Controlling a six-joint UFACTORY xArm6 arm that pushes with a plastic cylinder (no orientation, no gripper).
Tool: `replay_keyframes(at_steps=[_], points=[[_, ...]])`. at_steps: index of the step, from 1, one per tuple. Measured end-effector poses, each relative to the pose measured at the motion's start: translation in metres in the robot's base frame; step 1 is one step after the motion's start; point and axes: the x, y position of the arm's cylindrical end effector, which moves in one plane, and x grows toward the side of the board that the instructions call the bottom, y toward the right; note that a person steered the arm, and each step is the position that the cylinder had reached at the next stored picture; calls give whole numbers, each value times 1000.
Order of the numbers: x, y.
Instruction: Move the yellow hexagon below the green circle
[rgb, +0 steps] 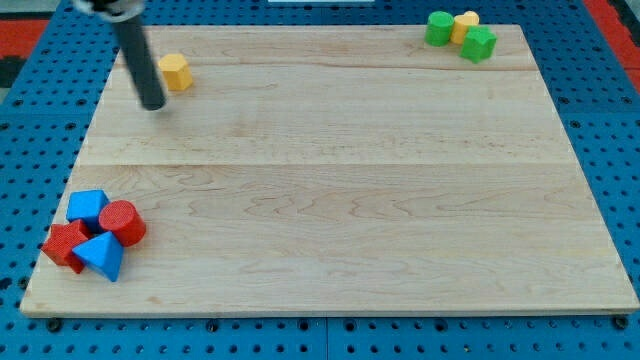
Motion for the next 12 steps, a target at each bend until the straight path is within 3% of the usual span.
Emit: replay_keyframes(at_steps=[1,2,4,5,6,7,9,10,11,12], points=[[-9,-61],[-37,-50],[-52,160],[-54,211],[-44,205],[-34,156],[-80,100],[-70,63],[-90,40],[-116,68]])
